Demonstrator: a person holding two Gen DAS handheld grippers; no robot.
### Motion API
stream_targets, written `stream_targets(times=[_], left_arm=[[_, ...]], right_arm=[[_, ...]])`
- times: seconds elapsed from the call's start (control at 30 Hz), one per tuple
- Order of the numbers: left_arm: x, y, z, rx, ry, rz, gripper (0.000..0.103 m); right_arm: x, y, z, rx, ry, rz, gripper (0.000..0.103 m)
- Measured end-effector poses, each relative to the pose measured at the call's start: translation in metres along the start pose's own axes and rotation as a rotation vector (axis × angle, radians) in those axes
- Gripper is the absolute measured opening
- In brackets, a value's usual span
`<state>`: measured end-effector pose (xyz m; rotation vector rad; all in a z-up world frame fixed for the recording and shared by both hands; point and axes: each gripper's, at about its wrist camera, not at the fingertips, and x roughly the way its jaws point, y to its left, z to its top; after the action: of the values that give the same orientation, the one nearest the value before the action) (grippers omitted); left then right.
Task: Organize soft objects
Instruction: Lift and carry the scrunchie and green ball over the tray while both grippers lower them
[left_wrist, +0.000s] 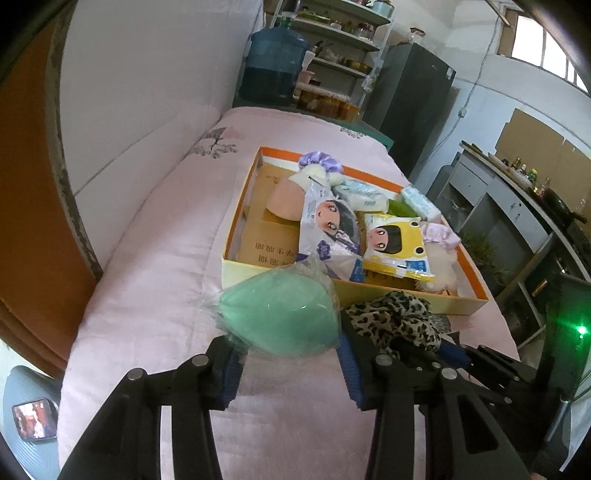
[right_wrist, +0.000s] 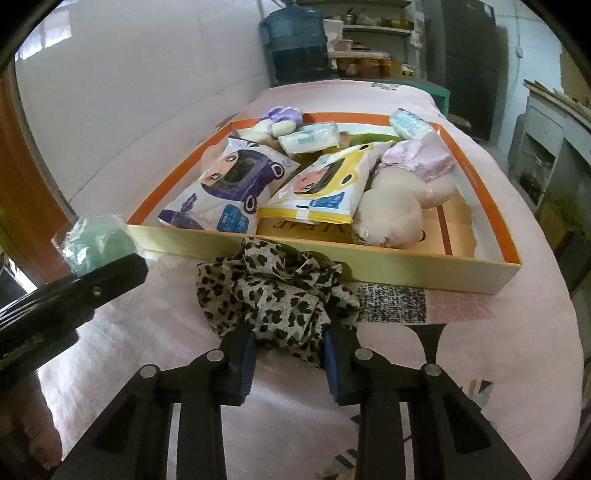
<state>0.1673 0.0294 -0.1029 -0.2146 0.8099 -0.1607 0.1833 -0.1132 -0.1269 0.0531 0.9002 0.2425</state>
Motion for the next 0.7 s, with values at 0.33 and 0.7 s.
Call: stream_targets(times=[0.33, 0.7], left_arm=[[-0.012, 0.000, 0.001, 0.003, -0.027, -0.012, 0.046], [-0.029, -0.004, 0.006, 0.002, -0.069, -0.036, 0.046]], right_arm=[[-0.013, -0.006, -0.007, 0.045, 0.003, 0.006, 0.016], [-0.048, -0.011, -0.009, 0.062, -0.046, 0.000, 0.015]])
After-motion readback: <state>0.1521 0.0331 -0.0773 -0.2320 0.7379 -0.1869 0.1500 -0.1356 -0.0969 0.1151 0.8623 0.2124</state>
